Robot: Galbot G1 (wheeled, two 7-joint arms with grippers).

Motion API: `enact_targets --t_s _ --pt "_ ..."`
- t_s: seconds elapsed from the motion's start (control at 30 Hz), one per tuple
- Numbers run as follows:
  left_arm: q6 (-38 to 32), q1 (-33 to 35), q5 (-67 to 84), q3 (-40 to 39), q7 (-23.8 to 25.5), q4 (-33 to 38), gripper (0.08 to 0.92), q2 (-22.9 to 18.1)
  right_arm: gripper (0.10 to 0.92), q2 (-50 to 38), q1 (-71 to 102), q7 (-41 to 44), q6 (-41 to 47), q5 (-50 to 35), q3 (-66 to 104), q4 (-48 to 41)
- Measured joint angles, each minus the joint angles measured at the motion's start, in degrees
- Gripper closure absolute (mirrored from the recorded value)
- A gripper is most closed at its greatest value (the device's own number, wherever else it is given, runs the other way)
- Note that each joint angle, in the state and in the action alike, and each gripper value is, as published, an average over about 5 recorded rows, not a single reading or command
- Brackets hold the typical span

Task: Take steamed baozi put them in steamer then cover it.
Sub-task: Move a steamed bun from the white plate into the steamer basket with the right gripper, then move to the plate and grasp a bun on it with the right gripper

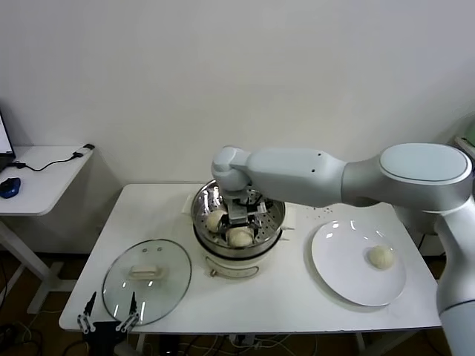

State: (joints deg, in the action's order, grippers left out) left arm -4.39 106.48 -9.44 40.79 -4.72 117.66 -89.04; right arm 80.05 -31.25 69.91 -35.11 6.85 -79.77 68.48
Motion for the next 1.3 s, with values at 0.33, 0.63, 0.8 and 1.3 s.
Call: enact_targets --t_s 0.33,0.63,0.8,1.3 --pt "0.2 -0.1 -0.2 -0.2 0.0 0.4 0.177 0.0 0.203 -3.4 -3.0 -0.2 -0.7 -1.4 2.5 -0.1" --pt "0.4 0.0 -0.7 -1.1 0.1 1.4 0.177 0.0 0.203 -14.3 -9.8 -5.4 8.8 -10.6 -2.1 1.0" --pt "0.6 -0.1 -0.9 -1.5 0.1 1.9 0.177 0.1 0.203 -23.0 -11.3 -7.6 19.4 -18.1 -4.9 2.9" --pt "0.8 0.1 -1.4 -1.2 0.1 1.9 0.177 0.0 0.203 -44.2 7.3 -8.6 39.9 -20.2 7.7 1.4"
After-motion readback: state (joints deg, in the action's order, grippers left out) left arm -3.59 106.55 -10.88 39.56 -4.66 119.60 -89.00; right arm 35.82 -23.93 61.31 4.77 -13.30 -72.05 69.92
